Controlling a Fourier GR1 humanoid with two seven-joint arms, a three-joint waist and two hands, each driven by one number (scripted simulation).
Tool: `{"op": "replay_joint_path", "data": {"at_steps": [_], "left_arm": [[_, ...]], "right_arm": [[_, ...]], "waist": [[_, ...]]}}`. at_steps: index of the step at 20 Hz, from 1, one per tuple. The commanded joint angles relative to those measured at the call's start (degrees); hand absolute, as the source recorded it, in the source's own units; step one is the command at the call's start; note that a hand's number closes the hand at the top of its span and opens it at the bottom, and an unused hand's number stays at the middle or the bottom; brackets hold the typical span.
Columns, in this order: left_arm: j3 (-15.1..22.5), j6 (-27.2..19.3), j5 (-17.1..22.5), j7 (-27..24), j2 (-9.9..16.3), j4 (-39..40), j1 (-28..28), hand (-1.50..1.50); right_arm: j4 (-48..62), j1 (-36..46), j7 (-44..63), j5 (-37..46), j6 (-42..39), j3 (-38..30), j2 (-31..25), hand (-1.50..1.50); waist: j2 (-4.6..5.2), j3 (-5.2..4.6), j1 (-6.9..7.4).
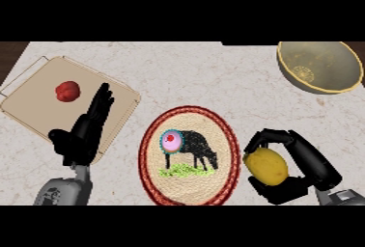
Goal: Pick the lemon from the placemat and place it in the bowl
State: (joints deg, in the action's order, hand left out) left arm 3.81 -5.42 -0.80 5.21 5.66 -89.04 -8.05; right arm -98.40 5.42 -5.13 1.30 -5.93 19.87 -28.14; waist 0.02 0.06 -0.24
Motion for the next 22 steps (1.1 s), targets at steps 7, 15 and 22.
{"op": "replay_joint_path", "data": {"at_steps": [7,15,22], "left_arm": [[1.30,-1.44,-1.85,1.32,-1.37,-1.65,1.21,0.00],[0.11,1.25,-0.17,-0.33,-0.85,0.15,0.47,0.00],[-0.49,0.71,-0.84,-2.51,-2.05,3.34,-1.07,0.00]], "right_arm": [[-16.81,-0.71,-0.29,-5.25,-0.63,-16.61,-7.24,1.50],[-21.65,14.00,24.34,-8.13,-0.72,-21.96,-11.18,1.50],[-5.26,28.80,26.50,-6.37,-1.28,-24.66,-11.20,1.50]], "waist": [[-0.25,-0.09,-0.49],[-0.07,-0.14,0.63],[0.14,-0.12,0.93]]}}
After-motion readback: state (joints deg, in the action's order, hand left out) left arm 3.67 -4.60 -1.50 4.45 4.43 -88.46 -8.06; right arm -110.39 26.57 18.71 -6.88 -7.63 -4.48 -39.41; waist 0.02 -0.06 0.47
